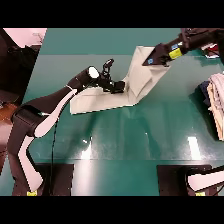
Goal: Fold the shirts.
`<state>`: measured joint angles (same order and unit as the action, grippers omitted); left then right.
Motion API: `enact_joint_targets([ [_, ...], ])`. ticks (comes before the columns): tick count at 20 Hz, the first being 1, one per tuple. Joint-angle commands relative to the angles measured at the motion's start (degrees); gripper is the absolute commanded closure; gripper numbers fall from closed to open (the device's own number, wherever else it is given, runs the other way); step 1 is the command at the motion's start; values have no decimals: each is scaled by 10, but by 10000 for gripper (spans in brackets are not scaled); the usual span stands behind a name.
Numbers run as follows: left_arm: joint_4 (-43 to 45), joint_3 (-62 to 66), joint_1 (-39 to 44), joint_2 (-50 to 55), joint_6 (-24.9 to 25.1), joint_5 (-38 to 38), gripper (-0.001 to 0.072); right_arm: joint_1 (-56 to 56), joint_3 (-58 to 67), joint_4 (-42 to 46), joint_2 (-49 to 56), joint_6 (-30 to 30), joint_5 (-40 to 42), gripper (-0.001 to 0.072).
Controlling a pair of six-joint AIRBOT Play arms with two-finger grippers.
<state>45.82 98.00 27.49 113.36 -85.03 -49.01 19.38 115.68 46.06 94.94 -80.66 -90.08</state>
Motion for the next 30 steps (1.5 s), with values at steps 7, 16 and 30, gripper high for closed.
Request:
enact_joint_targets([
  [7,45,37,-71,-27,14,-121,680,49,-15,0,-3,12,56,699],
  [16,165,37,-235,-236,20,-177,679,159,-14,0,68,77,173,697],
  [30,172,38,-333,-350,32,-257,679,155,-155,96,44,106,219,184],
])
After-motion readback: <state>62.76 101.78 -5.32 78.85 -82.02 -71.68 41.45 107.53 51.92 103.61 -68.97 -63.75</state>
